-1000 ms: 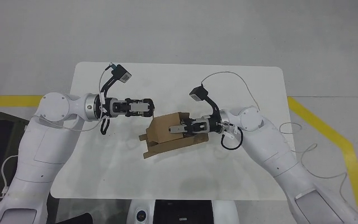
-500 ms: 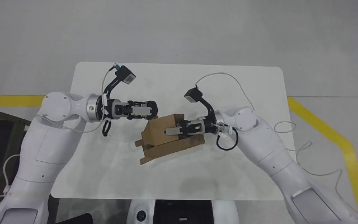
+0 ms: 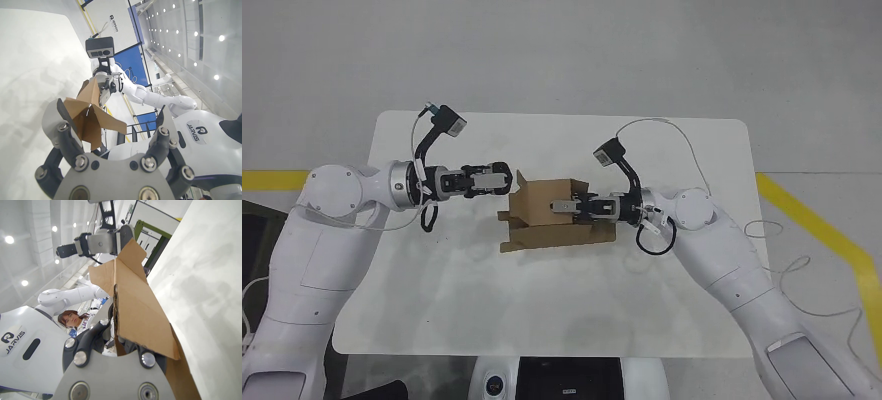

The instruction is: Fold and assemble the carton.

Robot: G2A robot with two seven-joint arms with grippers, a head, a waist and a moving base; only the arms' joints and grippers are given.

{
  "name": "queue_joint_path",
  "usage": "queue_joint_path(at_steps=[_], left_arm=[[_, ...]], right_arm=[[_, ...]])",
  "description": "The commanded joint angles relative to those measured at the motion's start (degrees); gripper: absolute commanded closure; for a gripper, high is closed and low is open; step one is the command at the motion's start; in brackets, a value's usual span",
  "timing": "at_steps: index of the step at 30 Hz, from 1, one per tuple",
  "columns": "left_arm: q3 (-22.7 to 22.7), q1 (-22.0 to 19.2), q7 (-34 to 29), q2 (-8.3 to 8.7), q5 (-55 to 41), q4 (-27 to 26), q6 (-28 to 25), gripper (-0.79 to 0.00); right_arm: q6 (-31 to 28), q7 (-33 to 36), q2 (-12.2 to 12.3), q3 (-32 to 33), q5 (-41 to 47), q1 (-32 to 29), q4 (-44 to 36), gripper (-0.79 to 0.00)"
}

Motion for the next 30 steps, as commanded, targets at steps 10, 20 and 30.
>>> queue_joint_path(at_steps=[10, 20, 30], left_arm=[[0.93, 0.44, -0.27, -0.08, 0.02, -1.36, 0.18, -0.785], [2.04, 0.21, -1.77, -0.25, -1.5, -2.18, 0.7, -0.785], [2.73, 0.5, -2.59, -0.33, -2.26, -3.13, 1.31, -0.785]], right_arm=[[2.95, -3.55, -0.14, 1.28, -1.88, -0.61, -2.55, 0.0], [3.34, -8.11, -0.22, 3.44, -4.0, -0.59, -2.62, 0.0], [3.6, -12.71, -0.48, 4.92, -5.91, -0.84, -3.21, 0.0]])
